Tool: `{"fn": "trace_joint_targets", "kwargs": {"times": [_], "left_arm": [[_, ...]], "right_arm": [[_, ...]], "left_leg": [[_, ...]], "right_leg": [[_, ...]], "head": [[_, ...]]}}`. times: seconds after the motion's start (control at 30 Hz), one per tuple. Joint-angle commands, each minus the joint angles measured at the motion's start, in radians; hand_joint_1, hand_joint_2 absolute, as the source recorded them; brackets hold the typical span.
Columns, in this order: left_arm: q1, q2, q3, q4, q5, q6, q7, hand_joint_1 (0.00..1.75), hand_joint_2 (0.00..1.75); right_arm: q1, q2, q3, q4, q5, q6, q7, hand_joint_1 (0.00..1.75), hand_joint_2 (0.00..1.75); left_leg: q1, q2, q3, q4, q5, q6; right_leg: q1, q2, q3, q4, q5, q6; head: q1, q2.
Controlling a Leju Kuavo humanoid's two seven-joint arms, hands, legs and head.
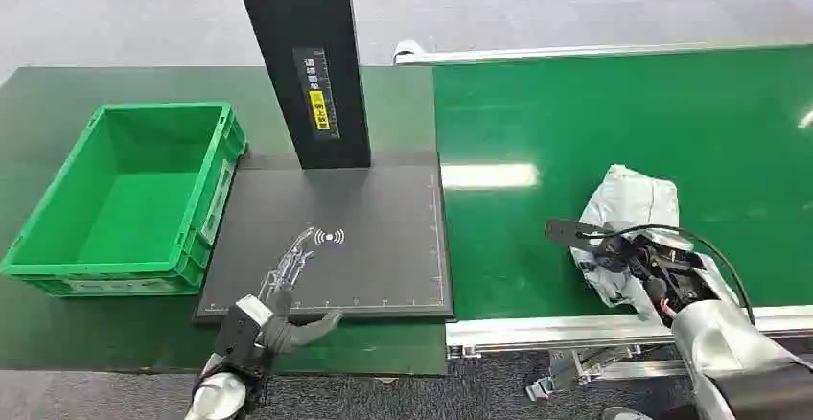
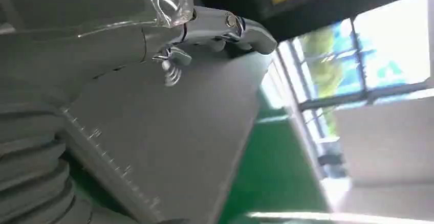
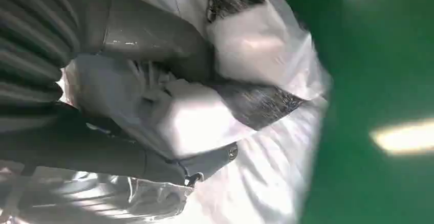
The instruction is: Moved the parcel from conveyor to table for the left to box.
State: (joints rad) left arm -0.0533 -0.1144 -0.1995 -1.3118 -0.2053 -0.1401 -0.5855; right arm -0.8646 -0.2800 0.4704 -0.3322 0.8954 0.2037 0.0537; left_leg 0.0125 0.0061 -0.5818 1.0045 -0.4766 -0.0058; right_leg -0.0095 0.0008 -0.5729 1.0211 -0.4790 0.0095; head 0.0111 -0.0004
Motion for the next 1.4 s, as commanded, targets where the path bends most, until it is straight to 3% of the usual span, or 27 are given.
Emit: {"fn": "trace_joint_targets", "kwargs": {"times": [0.03, 0.1, 0.13, 0.2, 0.23, 0.27, 0.37, 0.4, 0.43, 1.1, 1.17, 1.23, 1.27, 1.33, 1.4], "left_arm": [[0.112, -0.026, 0.103, -0.234, 0.112, 0.144, -0.087, 0.00, 1.75], [0.112, -0.031, 0.105, -0.245, 0.119, 0.161, -0.099, 0.00, 1.75], [0.112, -0.033, 0.099, -0.255, 0.144, 0.173, -0.110, 0.00, 1.75], [0.109, -0.028, 0.087, -0.254, 0.149, 0.184, -0.113, 0.00, 1.75], [0.105, -0.037, 0.085, -0.278, 0.166, 0.219, -0.113, 0.00, 1.75], [0.101, -0.043, 0.089, -0.283, 0.192, 0.233, -0.113, 0.00, 1.75], [0.092, -0.051, 0.103, -0.302, 0.252, 0.269, -0.113, 0.00, 1.75], [0.092, -0.051, 0.103, -0.302, 0.252, 0.269, -0.113, 0.00, 1.75], [0.093, -0.058, 0.121, -0.309, 0.272, 0.271, -0.113, 0.00, 1.75], [0.093, -0.058, 0.121, -0.309, 0.272, 0.271, -0.113, 0.00, 1.75], [0.086, -0.072, 0.138, -0.295, 0.291, 0.263, -0.113, 0.00, 1.75], [0.070, -0.075, 0.144, -0.277, 0.300, 0.266, -0.113, 0.00, 1.75], [0.037, -0.075, 0.151, -0.241, 0.323, 0.269, -0.113, 0.00, 1.75], [0.002, -0.060, 0.146, -0.201, 0.340, 0.276, -0.113, 0.00, 1.75], [-0.009, -0.043, 0.137, -0.187, 0.343, 0.263, -0.113, 0.00, 1.75]], "right_arm": [[0.034, 0.142, -0.323, -0.202, -0.321, -0.244, -0.364, 1.75, 1.75], [0.040, 0.152, -0.354, -0.228, -0.367, -0.240, -0.399, 1.75, 1.75], [0.081, 0.172, -0.452, -0.311, -0.519, -0.252, -0.509, 1.75, 1.75], [0.103, 0.167, -0.462, -0.346, -0.568, -0.256, -0.525, 1.75, 1.75], [0.136, 0.195, -0.572, -0.422, -0.742, -0.302, -0.630, 1.75, 1.75], [0.151, 0.204, -0.619, -0.458, -0.852, -0.247, -0.650, 1.75, 1.75], [0.225, 0.217, -0.619, -0.620, -0.981, -0.296, -0.704, 1.75, 1.75], [0.225, 0.217, -0.619, -0.620, -0.981, -0.296, -0.704, 1.75, 1.75], [0.286, 0.234, -0.586, -0.753, -0.992, -0.337, -0.727, 1.75, 1.75], [0.286, 0.234, -0.586, -0.753, -0.992, -0.337, -0.727, 1.75, 1.75], [0.364, 0.236, -0.490, -0.970, -0.868, -0.496, -0.752, 1.75, 1.75], [0.390, 0.215, -0.368, -1.075, -0.768, -0.589, -0.752, 1.75, 1.75], [0.362, 0.145, -0.127, -1.090, -0.561, -0.756, -0.752, 1.75, 1.75], [0.271, 0.167, 0.091, -0.911, -0.200, -0.865, -0.725, 1.75, 1.75], [0.174, 0.211, 0.308, -0.693, 0.054, -0.875, -0.674, 1.75, 1.75]], "left_leg": [[0.000, 0.004, 0.000, 0.000, -0.001, 0.000], [0.000, 0.005, 0.001, -0.001, -0.001, 0.000], [0.000, 0.003, 0.000, 0.000, -0.001, 0.000], [0.000, 0.002, 0.001, -0.001, 0.000, 0.000], [0.000, -0.001, 0.000, -0.001, 0.000, 0.000], [0.001, -0.001, 0.000, -0.001, 0.000, 0.000], [0.000, -0.004, -0.001, 0.000, 0.001, 0.000], [0.000, -0.003, -0.002, 0.000, 0.000, 0.000], [0.000, -0.004, -0.001, 0.000, 0.000, 0.000], [0.000, -0.004, 0.000, -0.001, 0.001, 0.000], [-0.001, -0.003, 0.002, -0.003, 0.001, 0.000], [0.000, -0.004, -0.001, -0.001, 0.001, -0.001], [-0.001, -0.004, -0.001, 0.000, 0.001, -0.001], [-0.002, -0.001, -0.002, 0.000, 0.001, -0.001], [-0.001, 0.011, 0.001, -0.002, 0.000, -0.001]], "right_leg": [[0.000, 0.004, -0.002, 0.000, 0.000, -0.001], [0.000, 0.005, -0.002, 0.000, 0.000, -0.001], [0.000, 0.004, -0.002, 0.000, 0.000, -0.001], [0.000, 0.002, -0.002, 0.000, 0.000, -0.001], [0.000, 0.000, -0.001, 0.000, 0.000, 0.000], [0.000, -0.001, -0.001, -0.001, 0.000, 0.000], [0.000, -0.003, -0.001, -0.001, 0.000, 0.000], [0.000, -0.003, -0.001, 0.000, 0.000, 0.000], [0.000, -0.003, -0.001, 0.000, 0.000, 0.000], [0.000, -0.003, -0.001, -0.001, 0.000, 0.000], [-0.001, -0.002, 0.001, -0.003, 0.000, -0.001], [0.000, -0.003, -0.002, 0.000, 0.000, -0.001], [-0.001, -0.003, -0.003, 0.000, 0.000, -0.001], [-0.002, 0.000, -0.004, 0.001, 0.000, -0.001], [-0.001, 0.012, -0.004, 0.001, 0.003, -0.001]], "head": [[0.000, 0.000], [0.000, 0.000], [-0.001, 0.000], [-0.001, 0.000], [0.000, 0.000], [0.000, 0.000], [0.000, 0.000], [0.000, 0.000], [0.000, 0.000], [0.000, 0.000], [0.000, 0.000], [0.000, 0.000], [0.000, 0.000], [0.000, 0.000], [0.000, 0.000]]}}
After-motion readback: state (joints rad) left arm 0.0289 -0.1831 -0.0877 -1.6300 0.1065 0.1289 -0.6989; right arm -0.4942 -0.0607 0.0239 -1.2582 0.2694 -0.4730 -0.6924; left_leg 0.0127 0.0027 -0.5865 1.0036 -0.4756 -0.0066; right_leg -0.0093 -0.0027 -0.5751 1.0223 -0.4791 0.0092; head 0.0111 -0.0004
